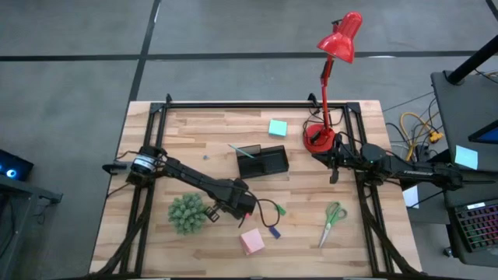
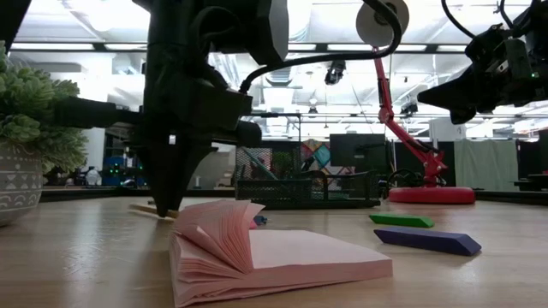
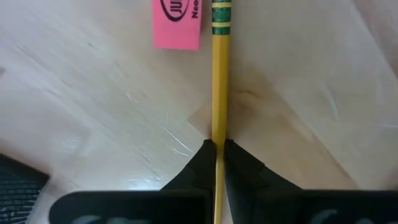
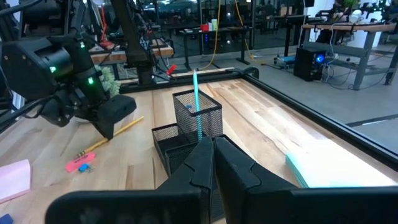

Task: Pick and place office supplies into organizer
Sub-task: Put the yellow pencil into the black desk organizer

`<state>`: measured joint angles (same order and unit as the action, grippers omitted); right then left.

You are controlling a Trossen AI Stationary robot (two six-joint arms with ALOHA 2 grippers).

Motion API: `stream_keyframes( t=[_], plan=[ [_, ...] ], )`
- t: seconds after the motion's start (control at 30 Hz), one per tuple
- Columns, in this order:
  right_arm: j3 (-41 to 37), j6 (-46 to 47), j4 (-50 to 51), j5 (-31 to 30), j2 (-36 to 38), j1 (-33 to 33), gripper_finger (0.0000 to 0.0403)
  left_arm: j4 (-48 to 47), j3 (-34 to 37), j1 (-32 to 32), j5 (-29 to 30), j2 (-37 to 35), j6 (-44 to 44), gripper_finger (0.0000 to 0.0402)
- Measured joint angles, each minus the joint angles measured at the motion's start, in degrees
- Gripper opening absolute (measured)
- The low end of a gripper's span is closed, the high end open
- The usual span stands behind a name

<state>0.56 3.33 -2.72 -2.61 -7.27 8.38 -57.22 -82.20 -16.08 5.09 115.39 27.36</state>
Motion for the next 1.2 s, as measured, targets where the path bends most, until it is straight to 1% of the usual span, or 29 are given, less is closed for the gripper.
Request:
stream_keyframes(
  t=[0.47,0.8,0.87,1.0,1.03,1.2],
  plan=[
    [0.0,-0.1,0.0,0.0,0.0,0.0,0.0009,-0.9,-3.4,0.0,0.0,-0.2,0.0,0.0003],
    [0.0,-0.3,0.0,0.0,0.0,0.0,0.0009,-2.4,-3.6,0.0,0.0,-0.2,0.1,0.0001],
    [0.0,-0.3,0.0,0.0,0.0,0.0,0.0009,-2.4,-3.6,0.0,1.5,-0.2,0.2,0.0001],
    [0.0,-0.3,0.0,0.0,0.0,0.0,0.0009,-2.3,-3.7,0.2,8.2,-0.2,0.2,0.0001],
    [0.0,-0.3,0.0,0.0,0.0,0.0,0.0009,-2.3,-3.7,0.5,8.9,-0.2,0.2,0.0],
    [0.0,-0.3,0.0,0.0,0.0,0.0,0.0009,-1.8,-3.7,2.3,8.9,-0.2,0.2,0.0]
  ],
)
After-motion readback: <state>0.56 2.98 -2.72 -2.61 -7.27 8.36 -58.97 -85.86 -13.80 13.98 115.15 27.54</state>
